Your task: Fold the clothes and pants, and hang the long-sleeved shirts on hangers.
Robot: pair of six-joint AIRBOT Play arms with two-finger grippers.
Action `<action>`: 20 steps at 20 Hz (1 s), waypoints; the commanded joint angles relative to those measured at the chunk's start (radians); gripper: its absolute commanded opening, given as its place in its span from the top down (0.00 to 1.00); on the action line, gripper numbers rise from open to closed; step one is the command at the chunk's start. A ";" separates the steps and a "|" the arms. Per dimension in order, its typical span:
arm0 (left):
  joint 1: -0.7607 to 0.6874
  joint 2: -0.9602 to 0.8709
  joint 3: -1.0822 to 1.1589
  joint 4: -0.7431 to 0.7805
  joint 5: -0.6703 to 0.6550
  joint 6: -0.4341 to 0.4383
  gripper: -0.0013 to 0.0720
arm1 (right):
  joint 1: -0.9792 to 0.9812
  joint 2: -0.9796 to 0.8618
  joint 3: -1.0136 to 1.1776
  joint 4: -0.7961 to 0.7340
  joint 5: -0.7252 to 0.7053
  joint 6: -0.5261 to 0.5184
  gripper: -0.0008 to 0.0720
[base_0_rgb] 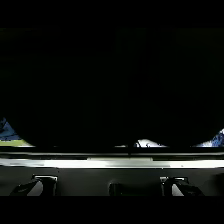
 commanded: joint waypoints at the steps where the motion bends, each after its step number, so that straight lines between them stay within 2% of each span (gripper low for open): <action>1: -0.016 -0.130 -0.088 -0.043 -0.019 0.005 0.96 | 0.001 -0.146 -0.099 -0.009 -0.064 0.053 0.95; 4: -0.087 -0.342 -0.169 -0.035 0.002 0.005 0.96 | 0.009 -0.352 -0.159 0.009 -0.074 0.050 0.95; 6: -0.134 -0.519 -0.183 -0.023 0.068 0.004 0.97 | 0.040 -0.503 -0.161 0.003 -0.053 0.029 0.95; 10: -0.190 -0.801 -0.177 -0.020 0.301 -0.027 0.97 | 0.109 -0.779 -0.161 -0.065 0.091 0.022 0.95; 12: -0.202 -0.894 -0.142 -0.020 0.365 -0.034 0.96 | 0.117 -0.875 -0.161 -0.067 0.183 0.048 0.95; 16: -0.202 -0.962 -0.065 -0.019 0.377 -0.034 0.96 | 0.117 -0.948 -0.161 -0.074 0.270 0.070 0.95; 18: -0.202 -0.959 -0.065 -0.019 0.343 -0.034 0.96 | 0.117 -0.945 -0.161 -0.085 0.245 0.070 0.95; 20: -0.202 -0.959 -0.065 -0.019 0.244 -0.034 0.96 | 0.117 -0.938 -0.161 -0.107 0.182 0.070 0.95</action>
